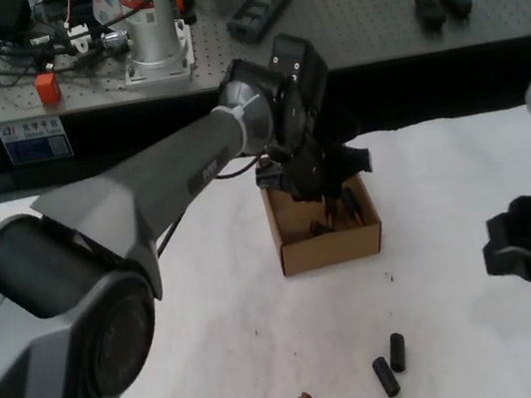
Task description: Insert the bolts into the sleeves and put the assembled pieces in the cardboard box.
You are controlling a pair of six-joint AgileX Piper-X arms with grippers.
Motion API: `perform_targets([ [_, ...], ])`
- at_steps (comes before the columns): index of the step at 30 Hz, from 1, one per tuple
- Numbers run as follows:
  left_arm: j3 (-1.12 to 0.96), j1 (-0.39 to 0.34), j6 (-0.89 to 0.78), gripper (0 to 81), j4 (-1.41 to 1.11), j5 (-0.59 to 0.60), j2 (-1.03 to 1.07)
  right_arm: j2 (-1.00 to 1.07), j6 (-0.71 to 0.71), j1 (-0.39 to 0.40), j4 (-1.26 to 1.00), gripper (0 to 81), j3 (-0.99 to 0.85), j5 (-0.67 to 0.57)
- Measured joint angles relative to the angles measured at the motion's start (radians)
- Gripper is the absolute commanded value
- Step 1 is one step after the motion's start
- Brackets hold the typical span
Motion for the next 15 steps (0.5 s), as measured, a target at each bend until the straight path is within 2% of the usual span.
perform_targets([
  [4,0.0,0.01,0.0,28.6,0.064,0.009,-0.059,0.135,0.037,0.046,-0.068,41.7,0.0,-0.038],
  [6,0.0,0.018,0.011,28.6,0.107,0.0,-0.112,0.236,0.065,0.118,-0.132,41.7,0.0,-0.03],
  [10,0.053,0.021,0.072,28.5,0.15,-0.061,-0.293,0.373,0.092,0.203,-0.173,41.7,-0.017,-0.014],
  [15,0.203,0.021,0.097,28.5,0.141,-0.089,-0.45,0.468,0.121,0.243,-0.214,41.7,-0.055,0.028],
])
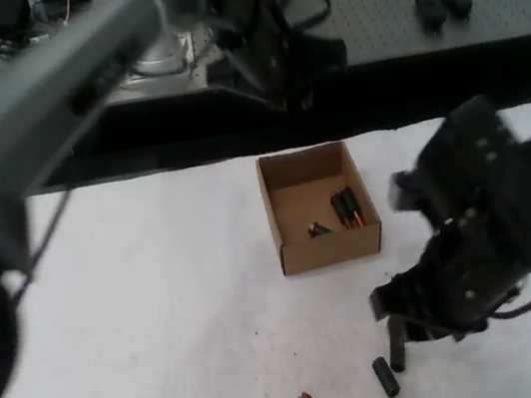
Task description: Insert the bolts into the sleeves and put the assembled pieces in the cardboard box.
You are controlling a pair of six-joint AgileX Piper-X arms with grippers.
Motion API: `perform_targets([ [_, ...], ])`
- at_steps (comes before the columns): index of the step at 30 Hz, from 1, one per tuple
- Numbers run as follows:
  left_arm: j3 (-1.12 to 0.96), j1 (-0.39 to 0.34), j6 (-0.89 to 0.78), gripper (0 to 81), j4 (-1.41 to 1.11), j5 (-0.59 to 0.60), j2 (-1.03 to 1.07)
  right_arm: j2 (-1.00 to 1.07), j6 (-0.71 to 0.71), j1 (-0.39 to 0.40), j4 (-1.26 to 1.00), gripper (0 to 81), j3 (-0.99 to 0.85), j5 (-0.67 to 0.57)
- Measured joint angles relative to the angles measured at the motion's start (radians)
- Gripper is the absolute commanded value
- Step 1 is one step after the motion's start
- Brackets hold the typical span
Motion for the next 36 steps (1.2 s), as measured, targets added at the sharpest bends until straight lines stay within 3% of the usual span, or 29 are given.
perform_targets([
  [7,0.406,0.0,0.001,28.5,-0.105,-0.009,-0.278,0.108,0.018,0.009,-0.031,36.0,-0.038,0.019],
  [12,0.547,0.0,0.001,28.5,-0.14,-0.008,-0.39,0.171,0.022,0.01,-0.039,34.4,-0.04,0.038],
  [20,0.824,-0.014,0.023,28.5,-0.15,0.116,-0.519,0.195,-0.003,0.01,-0.022,2.1,-0.049,0.073],
  [28,0.914,-0.139,0.137,28.5,-0.149,0.202,-0.47,0.195,-0.044,0.01,-0.012,2.5,-0.049,0.078],
  [36,0.914,-0.151,0.2,28.5,-0.149,0.181,-0.312,0.071,-0.071,0.012,0.065,2.5,-0.043,0.078],
])
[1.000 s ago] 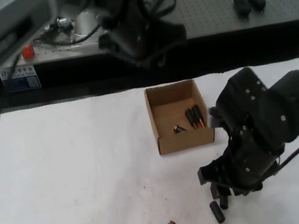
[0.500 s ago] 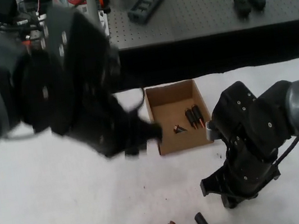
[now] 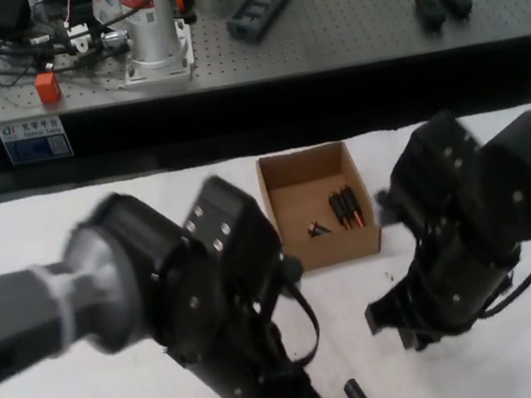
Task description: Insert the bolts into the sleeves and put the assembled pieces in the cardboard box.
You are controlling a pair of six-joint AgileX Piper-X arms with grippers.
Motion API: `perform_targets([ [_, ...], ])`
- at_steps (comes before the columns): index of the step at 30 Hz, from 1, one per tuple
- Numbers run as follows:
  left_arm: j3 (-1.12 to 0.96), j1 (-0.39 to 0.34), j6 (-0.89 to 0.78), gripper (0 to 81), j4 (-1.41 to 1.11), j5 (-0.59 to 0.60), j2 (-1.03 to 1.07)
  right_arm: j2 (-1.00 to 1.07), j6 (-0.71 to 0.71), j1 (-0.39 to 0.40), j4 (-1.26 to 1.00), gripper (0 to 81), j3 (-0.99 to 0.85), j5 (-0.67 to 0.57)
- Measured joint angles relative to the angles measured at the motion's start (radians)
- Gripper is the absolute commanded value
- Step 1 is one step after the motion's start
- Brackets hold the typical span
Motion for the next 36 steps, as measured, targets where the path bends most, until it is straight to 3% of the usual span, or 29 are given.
perform_targets([
  [10,-0.05,0.0,0.01,28.5,-0.051,-0.001,0.109,-0.232,-0.05,0.0,0.1,2.5,0.0,0.046],
  [22,-0.153,0.0,0.024,28.4,-0.017,-0.009,0.213,-0.3,-0.075,0.0,0.168,2.5,0.001,0.077],
  [24,-0.153,0.0,0.026,22.7,-0.017,-0.017,0.213,-0.309,-0.076,0.0,0.171,2.5,0.001,0.079],
  [28,-0.153,0.0,0.028,0.3,-0.012,-0.017,0.213,-0.32,-0.076,0.0,0.171,2.5,0.001,0.079],
  [36,-0.144,0.017,-0.038,0.7,-0.025,0.001,0.12,-0.361,-0.077,0.0,0.171,2.5,0.001,0.079],
])
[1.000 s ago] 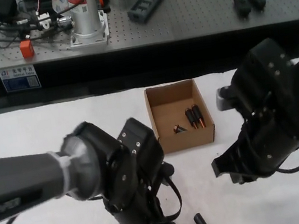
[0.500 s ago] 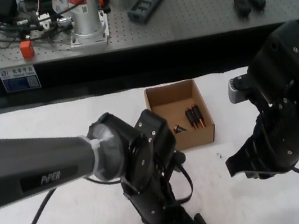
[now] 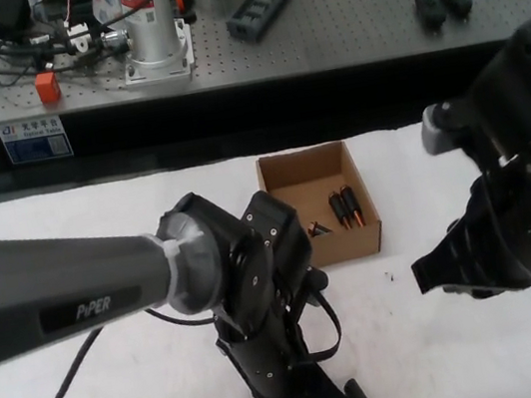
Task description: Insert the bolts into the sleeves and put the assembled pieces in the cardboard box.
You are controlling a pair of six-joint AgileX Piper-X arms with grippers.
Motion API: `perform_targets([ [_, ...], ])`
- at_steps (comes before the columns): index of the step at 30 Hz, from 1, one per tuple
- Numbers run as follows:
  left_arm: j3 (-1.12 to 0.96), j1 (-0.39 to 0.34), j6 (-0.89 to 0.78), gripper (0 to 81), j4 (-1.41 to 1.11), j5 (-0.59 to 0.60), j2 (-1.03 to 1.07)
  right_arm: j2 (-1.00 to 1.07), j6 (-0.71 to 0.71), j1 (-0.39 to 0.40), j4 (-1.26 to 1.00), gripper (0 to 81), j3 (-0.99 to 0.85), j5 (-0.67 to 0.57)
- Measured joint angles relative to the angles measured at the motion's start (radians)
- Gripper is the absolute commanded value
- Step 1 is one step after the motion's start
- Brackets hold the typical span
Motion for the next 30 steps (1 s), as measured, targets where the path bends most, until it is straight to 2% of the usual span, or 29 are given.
perform_targets([
  [4,0.0,0.034,-0.085,0.7,-0.126,0.021,-0.161,-0.046,0.0,0.0,0.002,2.5,0.0,0.0],
  [9,-0.011,0.065,-0.056,0.7,-0.148,0.001,-0.3,-0.141,0.0,0.0,0.002,2.5,0.0,-0.079],
  [15,-0.003,0.084,-0.013,0.7,0.085,-0.01,-0.307,-0.302,0.0,0.0,0.039,2.5,0.0,-0.198],
  [24,0.004,0.085,0.033,0.7,0.259,-0.046,-0.346,-0.341,0.0,0.0,0.111,2.5,0.0,-0.208],
  [30,0.022,0.085,0.041,0.7,0.262,-0.054,-0.19,-0.342,0.0,0.0,0.125,2.5,0.0,-0.208],
])
